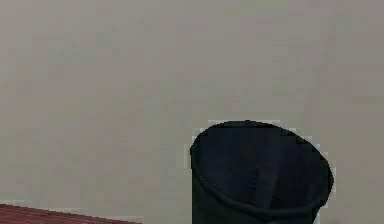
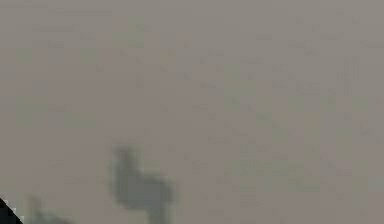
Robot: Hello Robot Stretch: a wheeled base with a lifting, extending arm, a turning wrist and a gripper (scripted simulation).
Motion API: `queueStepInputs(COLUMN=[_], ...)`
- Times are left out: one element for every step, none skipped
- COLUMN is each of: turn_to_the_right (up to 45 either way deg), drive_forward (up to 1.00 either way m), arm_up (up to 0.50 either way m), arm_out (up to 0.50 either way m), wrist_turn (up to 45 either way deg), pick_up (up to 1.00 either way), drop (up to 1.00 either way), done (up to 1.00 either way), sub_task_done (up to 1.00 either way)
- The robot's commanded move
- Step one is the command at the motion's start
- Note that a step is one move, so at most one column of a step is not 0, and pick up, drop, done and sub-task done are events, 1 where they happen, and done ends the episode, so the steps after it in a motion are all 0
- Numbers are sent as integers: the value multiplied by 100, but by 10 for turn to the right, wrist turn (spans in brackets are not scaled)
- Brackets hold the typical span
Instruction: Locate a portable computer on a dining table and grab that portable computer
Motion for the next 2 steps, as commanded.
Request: queueStepInputs(turn_to_the_right=[-450,-450], drive_forward=[0,0], arm_up=[0,0], arm_out=[0,0], wrist_turn=[0,0], pick_up=[0,0], drop=[0,0], done=[0,0], sub_task_done=[0,0])
